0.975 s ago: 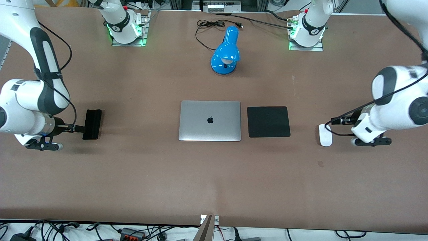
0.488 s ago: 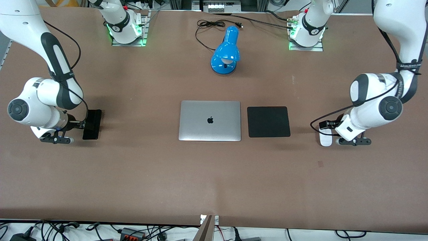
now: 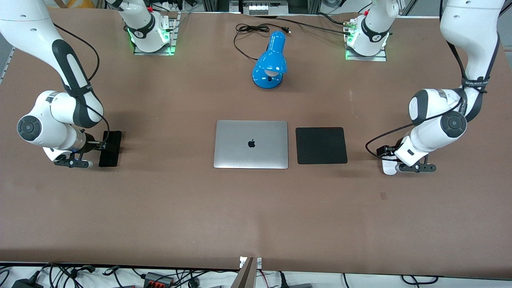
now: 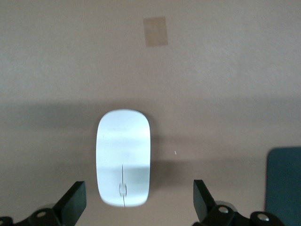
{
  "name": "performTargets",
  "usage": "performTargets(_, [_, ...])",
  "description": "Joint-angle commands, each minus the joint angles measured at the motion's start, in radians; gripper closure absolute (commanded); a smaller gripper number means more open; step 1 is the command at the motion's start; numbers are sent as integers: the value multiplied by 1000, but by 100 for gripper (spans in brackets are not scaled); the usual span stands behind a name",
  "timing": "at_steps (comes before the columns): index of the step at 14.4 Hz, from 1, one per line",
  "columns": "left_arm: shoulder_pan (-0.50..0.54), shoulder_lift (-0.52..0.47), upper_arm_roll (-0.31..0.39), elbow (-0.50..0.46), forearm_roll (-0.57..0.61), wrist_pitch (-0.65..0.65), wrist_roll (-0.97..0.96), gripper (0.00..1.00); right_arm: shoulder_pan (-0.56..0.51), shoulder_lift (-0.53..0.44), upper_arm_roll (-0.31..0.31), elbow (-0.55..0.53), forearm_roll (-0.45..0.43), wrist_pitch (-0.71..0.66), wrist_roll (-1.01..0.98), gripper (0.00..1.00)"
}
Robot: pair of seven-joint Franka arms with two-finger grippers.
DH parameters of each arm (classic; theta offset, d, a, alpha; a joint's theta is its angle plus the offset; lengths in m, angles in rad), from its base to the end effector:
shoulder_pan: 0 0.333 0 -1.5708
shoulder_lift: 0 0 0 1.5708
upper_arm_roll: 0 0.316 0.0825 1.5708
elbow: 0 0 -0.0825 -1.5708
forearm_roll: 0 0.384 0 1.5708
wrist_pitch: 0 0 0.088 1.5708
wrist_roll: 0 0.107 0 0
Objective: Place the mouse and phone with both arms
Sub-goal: 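Close the right gripper on the phone while the left gripper grasps the mouse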
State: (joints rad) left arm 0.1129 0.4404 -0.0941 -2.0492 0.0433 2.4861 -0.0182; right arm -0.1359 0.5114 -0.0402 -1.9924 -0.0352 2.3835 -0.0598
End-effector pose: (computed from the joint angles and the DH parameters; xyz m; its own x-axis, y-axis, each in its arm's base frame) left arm 0.5956 0.0119 0.2223 0.9999 0.0115 -0.0011 0.0116 -0.9998 0.0137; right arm 0.5869 -0.1045 0.1923 0.9887 -0.0866 -0.1226 -0.0831 -0.9960 0.0333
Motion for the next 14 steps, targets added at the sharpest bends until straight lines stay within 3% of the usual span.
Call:
performTargets(1, [13, 37, -3, 9, 18, 57, 23, 0, -8, -22, 11, -37, 8, 14, 5, 0])
performTargets(11, [34, 127, 8, 0, 20, 238, 50, 0, 10, 1, 14, -39, 8, 46, 6, 0])
performTargets(12, [36, 127, 10, -2, 20, 240, 50, 13, 9, 5, 14, -40, 8, 46, 5, 0])
performTargets(13, [36, 123, 10, -2, 20, 240, 47, 33, 9, 7, 14, -40, 8, 45, 5, 0])
performTargets(14, [42, 119, 10, -2, 20, 238, 47, 42, 7, 7, 14, -40, 8, 45, 5, 0])
